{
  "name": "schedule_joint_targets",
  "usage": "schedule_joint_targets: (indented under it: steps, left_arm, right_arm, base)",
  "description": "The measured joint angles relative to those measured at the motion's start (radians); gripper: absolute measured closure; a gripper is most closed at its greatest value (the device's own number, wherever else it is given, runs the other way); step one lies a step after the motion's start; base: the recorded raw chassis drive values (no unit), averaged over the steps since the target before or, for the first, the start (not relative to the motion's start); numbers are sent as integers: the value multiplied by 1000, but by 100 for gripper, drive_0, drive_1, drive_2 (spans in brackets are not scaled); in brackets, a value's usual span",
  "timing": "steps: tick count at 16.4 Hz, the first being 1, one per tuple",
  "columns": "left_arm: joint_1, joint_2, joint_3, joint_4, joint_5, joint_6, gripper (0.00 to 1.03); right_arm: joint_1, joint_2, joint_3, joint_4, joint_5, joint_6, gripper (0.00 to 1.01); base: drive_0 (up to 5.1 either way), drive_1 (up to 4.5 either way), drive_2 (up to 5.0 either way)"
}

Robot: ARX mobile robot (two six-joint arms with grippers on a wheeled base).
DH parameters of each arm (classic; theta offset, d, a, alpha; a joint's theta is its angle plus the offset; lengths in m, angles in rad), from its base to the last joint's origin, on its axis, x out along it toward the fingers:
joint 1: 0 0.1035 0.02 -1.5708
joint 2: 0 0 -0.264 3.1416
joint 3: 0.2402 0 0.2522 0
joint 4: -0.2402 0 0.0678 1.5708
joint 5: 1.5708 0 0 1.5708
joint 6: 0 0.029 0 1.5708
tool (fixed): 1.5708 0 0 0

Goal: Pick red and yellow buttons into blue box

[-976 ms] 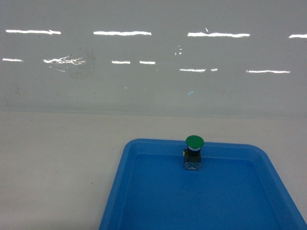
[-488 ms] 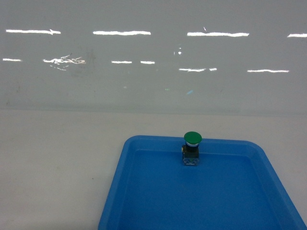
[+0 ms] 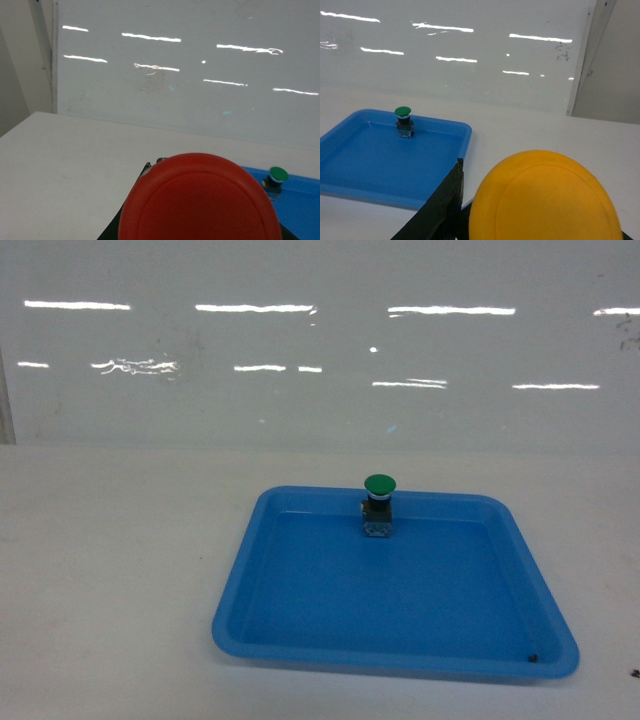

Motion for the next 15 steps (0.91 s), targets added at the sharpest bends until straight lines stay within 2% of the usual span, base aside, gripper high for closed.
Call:
schedule_joint_targets:
  steps: [15]
  left_arm:
    - [-2,2,0,0,0,0,79]
  right_arm:
    - [0,0,0,0,0,0,62]
  base:
    - [0,0,0]
